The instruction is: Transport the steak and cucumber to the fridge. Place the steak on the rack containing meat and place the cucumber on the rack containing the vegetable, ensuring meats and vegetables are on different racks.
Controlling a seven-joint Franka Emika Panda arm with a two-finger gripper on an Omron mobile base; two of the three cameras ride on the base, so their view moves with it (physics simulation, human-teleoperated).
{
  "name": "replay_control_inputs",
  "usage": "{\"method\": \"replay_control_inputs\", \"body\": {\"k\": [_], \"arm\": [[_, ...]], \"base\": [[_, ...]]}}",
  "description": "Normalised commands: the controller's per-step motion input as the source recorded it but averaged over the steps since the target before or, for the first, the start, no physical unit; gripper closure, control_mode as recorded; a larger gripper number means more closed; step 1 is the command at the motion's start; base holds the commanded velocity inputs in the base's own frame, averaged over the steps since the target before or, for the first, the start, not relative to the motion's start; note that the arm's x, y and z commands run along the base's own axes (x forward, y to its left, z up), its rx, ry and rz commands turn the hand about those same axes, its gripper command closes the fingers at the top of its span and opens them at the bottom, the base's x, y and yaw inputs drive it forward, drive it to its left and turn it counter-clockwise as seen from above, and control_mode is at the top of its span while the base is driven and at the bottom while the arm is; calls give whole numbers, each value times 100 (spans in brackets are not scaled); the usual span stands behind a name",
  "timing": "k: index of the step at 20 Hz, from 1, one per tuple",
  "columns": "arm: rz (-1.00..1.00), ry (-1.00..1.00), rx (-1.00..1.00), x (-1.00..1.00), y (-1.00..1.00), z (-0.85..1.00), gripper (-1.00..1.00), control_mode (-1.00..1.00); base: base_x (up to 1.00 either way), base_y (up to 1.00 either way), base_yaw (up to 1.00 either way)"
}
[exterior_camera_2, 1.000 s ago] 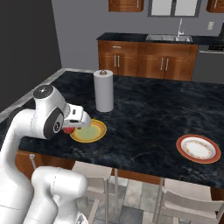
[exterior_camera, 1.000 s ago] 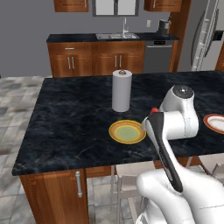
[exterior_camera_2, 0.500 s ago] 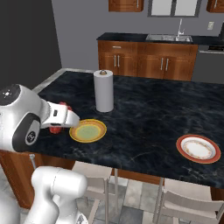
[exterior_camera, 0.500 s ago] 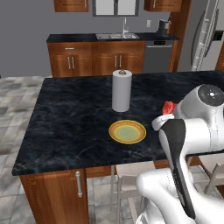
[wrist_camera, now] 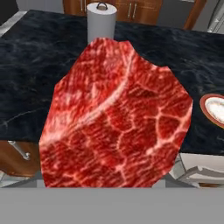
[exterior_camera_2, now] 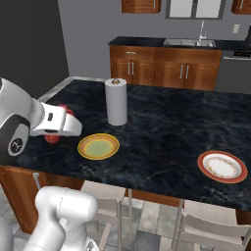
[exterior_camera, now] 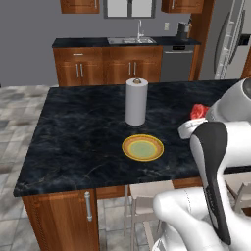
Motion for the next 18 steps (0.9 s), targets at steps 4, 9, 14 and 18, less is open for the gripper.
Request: {"method": "replay_control_inputs", "body": {"k": [4, 9, 14, 18], "arm": [[0, 0, 0, 0, 0, 0, 100, 100], [0, 0, 0, 0, 0, 0, 100, 100], [0, 0, 0, 0, 0, 0, 100, 100], [0, 0, 0, 0, 0, 0, 100, 100]], "base": [[-84, -36, -4], [-100, -57, -15], [-100, -62, -21], [-63, -100, -13]]}}
